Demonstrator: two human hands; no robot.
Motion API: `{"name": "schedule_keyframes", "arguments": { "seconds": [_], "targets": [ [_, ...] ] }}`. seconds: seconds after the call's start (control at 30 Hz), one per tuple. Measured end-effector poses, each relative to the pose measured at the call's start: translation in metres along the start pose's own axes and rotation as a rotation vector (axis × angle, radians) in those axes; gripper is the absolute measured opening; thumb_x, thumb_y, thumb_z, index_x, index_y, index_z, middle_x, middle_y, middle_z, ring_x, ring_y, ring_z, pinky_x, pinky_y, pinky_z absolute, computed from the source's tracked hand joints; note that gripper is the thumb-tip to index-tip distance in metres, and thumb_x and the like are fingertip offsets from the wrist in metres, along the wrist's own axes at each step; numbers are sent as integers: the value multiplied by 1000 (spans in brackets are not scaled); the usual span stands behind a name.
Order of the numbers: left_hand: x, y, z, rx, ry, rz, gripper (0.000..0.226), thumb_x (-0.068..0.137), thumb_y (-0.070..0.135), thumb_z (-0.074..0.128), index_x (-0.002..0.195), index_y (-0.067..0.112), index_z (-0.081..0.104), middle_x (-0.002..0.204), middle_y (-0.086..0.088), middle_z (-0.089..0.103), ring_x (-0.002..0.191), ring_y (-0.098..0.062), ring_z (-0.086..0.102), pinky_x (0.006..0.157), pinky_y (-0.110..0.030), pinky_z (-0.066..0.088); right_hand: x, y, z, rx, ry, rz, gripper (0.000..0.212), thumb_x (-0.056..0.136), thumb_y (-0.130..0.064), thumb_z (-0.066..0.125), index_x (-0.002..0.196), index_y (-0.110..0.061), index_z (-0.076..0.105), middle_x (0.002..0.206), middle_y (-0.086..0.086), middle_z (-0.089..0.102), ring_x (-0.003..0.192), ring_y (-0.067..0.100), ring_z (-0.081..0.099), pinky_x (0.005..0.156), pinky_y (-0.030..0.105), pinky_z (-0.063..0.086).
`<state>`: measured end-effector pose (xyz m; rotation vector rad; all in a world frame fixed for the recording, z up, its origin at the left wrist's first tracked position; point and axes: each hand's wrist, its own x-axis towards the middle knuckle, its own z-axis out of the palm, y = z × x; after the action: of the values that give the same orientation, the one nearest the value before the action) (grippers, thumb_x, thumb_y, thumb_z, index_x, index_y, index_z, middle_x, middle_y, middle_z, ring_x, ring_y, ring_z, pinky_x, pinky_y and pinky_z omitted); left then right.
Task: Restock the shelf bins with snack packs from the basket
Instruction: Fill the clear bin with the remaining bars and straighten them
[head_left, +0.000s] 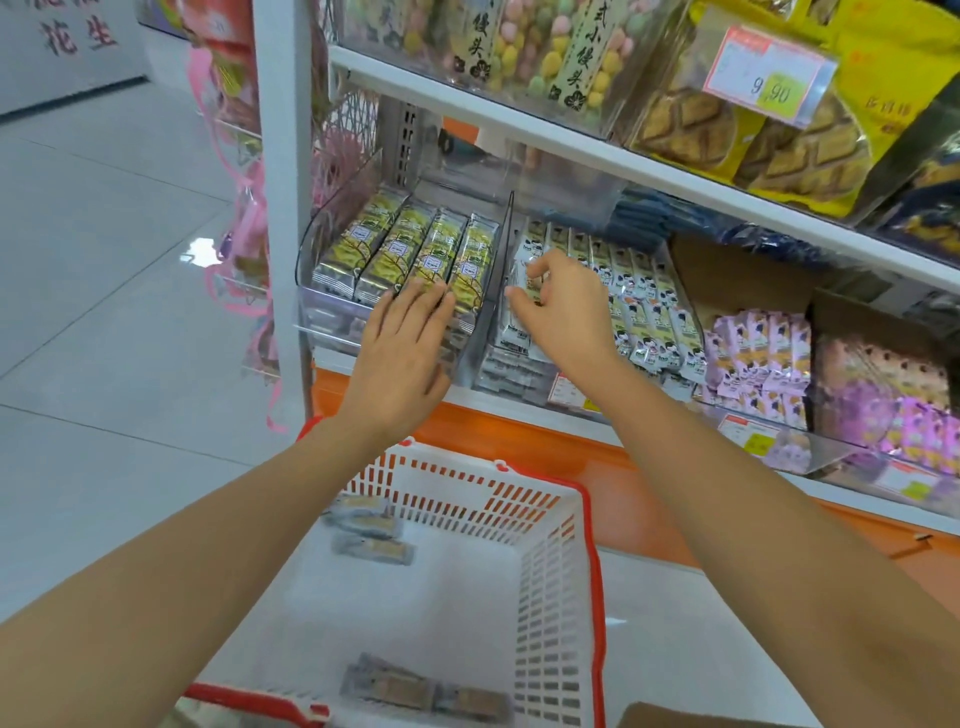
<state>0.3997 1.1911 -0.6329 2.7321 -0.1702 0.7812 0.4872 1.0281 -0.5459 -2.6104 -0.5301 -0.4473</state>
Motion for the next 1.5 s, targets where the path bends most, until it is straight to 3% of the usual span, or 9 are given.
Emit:
{"name": "schedule_keyframes", "arguments": {
  "seconds": [0.1,0.23,0.47,0.57,0.73,0.8,0.9,1.2,1.5],
  "targets": [
    [-16,-4,-6,-22,68,0,65,82,16,49,146,8,39,148,-12,41,142,-29,28,115,-48,21,-30,-10,1,209,42,-161,12,91,-25,62,101,-18,61,75,-8,52,70,9,51,67,26,42],
    [-50,-19,-2,19,69,-24,62,79,12,53,140,7,46,134,-15,48,124,-34,41,101,-45,29,-78,-18,30,360,-142,-334,13,90,-18,61,102,-18,64,80,-8,51,70,2,46,66,22,40],
    [-122,-65,24,76,-260,-230,61,76,9,75,132,3,53,135,-21,52,125,-42,49,102,-57,37,-146,6,127,280,-494,-157,20,92,-24,63,112,-21,62,98,-7,57,82,6,51,72,20,43],
    [-149,-83,37,88,-402,-331,66,86,16,69,145,3,41,150,-21,41,138,-42,37,111,-59,31,-168,23,168,213,-622,-66,21,93,-27,62,112,-21,60,109,-2,62,92,11,57,84,27,51],
    [-184,-108,63,74,-578,-409,73,101,26,44,153,14,-6,164,-6,-3,152,-26,3,123,-45,12,-193,51,225,129,-748,39,28,92,-34,63,118,-23,58,122,-3,60,106,16,59,95,29,49],
    [-194,-117,70,53,-574,-380,81,97,21,53,151,15,-7,163,-6,0,151,-28,11,120,-48,23,-199,60,244,92,-783,53,28,92,-33,63,117,-23,57,123,-3,59,110,18,58,95,31,49],
    [-201,-123,75,8,-546,-367,82,91,16,62,155,7,13,162,-11,13,148,-33,22,112,-53,37,-204,70,272,47,-822,60,31,93,-33,62,121,-21,56,128,0,57,114,19,56,96,34,50],
    [-204,-122,83,46,-479,-352,67,98,25,45,156,6,17,163,-10,14,149,-27,19,118,-42,26,-215,84,343,-98,-971,56,42,94,-32,58,130,-14,48,128,8,53,119,26,48,87,36,47],
    [-203,-121,83,52,-509,-366,66,100,28,42,156,8,13,164,-9,12,150,-26,18,115,-48,34,-220,85,358,-145,-934,64,37,88,-25,62,122,-12,57,121,8,54,112,25,49,80,35,48]
  ]
}}
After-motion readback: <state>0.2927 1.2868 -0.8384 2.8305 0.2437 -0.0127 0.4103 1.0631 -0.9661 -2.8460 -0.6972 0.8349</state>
